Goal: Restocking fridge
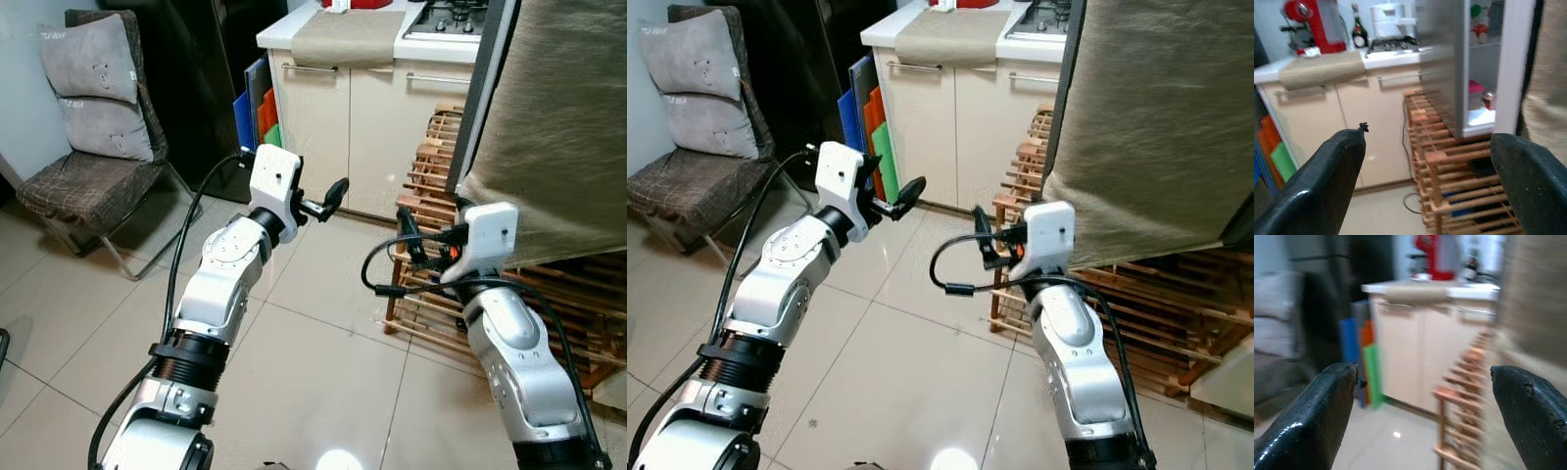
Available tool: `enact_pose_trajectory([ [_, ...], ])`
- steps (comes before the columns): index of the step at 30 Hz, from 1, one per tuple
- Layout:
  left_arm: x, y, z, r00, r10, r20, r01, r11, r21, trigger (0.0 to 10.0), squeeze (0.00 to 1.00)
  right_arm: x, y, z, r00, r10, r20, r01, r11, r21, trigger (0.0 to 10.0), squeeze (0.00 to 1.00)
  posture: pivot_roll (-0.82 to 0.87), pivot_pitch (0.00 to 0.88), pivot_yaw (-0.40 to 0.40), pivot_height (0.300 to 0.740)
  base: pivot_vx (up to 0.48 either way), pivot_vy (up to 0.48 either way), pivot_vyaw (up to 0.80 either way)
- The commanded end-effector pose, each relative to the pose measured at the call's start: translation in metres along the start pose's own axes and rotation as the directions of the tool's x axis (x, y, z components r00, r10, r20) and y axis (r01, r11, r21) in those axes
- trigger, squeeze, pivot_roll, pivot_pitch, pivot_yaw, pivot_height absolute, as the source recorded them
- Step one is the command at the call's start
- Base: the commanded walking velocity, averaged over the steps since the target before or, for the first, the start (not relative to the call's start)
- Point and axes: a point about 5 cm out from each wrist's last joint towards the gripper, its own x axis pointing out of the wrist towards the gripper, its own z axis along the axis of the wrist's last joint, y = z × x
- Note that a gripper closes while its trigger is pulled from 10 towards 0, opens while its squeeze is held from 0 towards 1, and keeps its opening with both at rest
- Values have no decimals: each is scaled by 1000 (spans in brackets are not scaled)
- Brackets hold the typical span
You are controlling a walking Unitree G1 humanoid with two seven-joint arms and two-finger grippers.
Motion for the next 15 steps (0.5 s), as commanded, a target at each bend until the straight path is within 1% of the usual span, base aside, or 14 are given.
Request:
enact_pose_trajectory([
  [1,-1,-3,-1,1000,-18,-1,18,1000,11,10000,0,-2,-10,5,997,-80,12,80,997,7,10000,0,-205,0,122,740,0,0,-800],
  [4,-1,-6,-4,1000,-28,-9,28,1000,4,10000,0,-5,-19,2,991,-137,2,137,990,20,10000,0,-209,0,128,740,0,0,-777],
  [7,0,-5,-5,999,-30,-19,30,999,23,10000,0,-9,-26,0,988,-156,3,156,988,-8,10000,0,-212,0,136,740,0,0,-733],
  [10,1,-5,-6,999,-33,-21,33,999,5,10000,0,-9,-25,0,987,-162,2,162,987,-14,10000,0,-213,0,140,740,0,0,-731],
  [13,1,-3,-6,1000,-15,-23,15,1000,-5,10000,0,-10,-24,-2,986,-166,-2,166,986,-18,10000,0,-211,0,141,740,0,0,-731],
  [15,1,-5,-6,999,-35,-20,34,999,-18,10000,0,-10,-23,-1,986,-166,-3,166,986,-15,10000,0,-207,0,141,740,0,0,-731],
])
